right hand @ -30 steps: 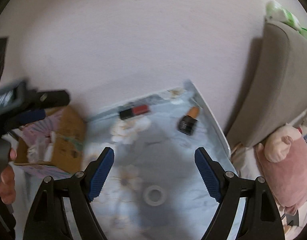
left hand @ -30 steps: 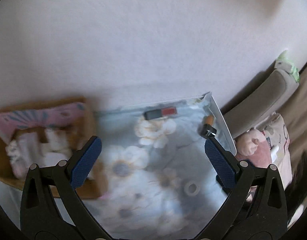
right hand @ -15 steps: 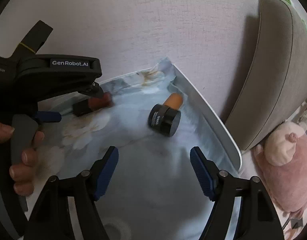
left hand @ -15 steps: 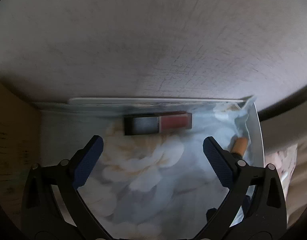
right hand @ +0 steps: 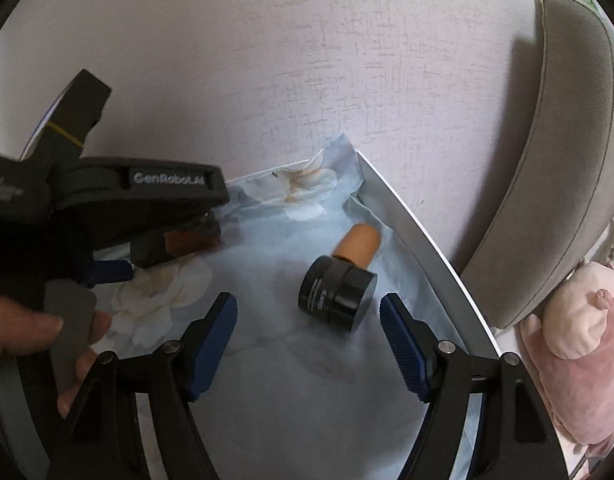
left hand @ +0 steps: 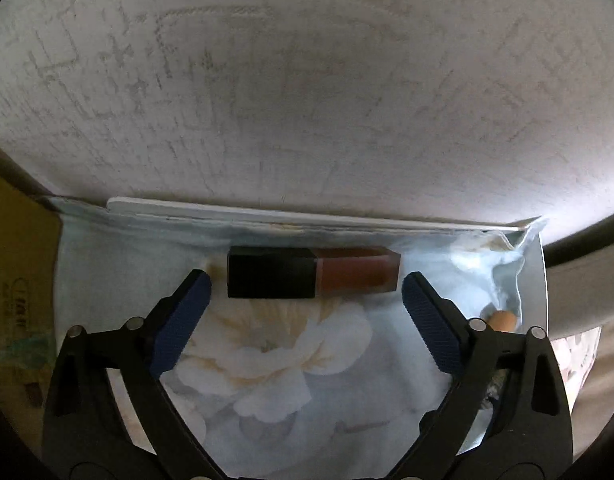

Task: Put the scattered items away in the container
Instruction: 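Grasp the lipstick with the left tool while the right tool grasps the black jar, then carry the lipstick and black jar into the box and open both tools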

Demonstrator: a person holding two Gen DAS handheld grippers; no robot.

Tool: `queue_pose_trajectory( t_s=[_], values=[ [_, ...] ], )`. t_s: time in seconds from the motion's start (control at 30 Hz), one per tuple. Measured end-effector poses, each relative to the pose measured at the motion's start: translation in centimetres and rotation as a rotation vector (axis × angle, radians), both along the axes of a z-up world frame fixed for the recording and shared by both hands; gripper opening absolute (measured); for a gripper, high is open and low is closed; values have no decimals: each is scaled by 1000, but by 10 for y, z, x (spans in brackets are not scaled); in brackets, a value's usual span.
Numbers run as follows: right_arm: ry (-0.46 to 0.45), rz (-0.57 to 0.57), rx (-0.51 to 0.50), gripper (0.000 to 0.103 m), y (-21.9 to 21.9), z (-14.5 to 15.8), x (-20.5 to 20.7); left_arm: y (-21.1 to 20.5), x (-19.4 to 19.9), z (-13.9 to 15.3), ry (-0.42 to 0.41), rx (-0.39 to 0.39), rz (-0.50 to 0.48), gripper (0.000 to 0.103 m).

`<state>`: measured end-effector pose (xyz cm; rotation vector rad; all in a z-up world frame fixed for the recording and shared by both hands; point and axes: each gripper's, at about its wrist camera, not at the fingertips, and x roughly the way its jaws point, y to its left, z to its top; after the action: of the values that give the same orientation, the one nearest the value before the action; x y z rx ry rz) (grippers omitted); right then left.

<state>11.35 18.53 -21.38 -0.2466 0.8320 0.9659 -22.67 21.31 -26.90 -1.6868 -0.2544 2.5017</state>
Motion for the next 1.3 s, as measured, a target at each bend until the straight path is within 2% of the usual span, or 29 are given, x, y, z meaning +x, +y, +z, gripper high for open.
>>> queue_pose_trajectory(
  t_s=[0.2, 0.27, 0.3, 0.57, 0.83, 1.0, 1.13, 1.3],
  values=[
    [16, -15, -15, 52, 6, -2, 12, 3, 4, 3, 34, -6, 6, 84],
    [11, -22, -25, 42, 6, -2, 15, 3, 6, 3, 39, -7, 7, 84],
    [8, -26, -33, 31, 6, -3, 18, 3, 7, 3, 42, -6, 6, 84],
    [24, -20, -18, 30, -4, 3, 19, 2, 18, 8, 38, 0, -10, 83],
    [11, 6, -4, 30, -20, 27, 16, -2, 41, 31, 29, 28, -34, 83],
    [38, 72, -1, 30, -35, 52, 18, -6, 59, 66, 66, 43, -77, 83],
    [41, 139, -5, 30, -16, 76, -6, -11, 68, 98, 109, 36, -121, 83],
    [58, 206, -23, 30, -19, 111, -27, -37, 97, 134, 147, 59, -140, 83]
  ],
)
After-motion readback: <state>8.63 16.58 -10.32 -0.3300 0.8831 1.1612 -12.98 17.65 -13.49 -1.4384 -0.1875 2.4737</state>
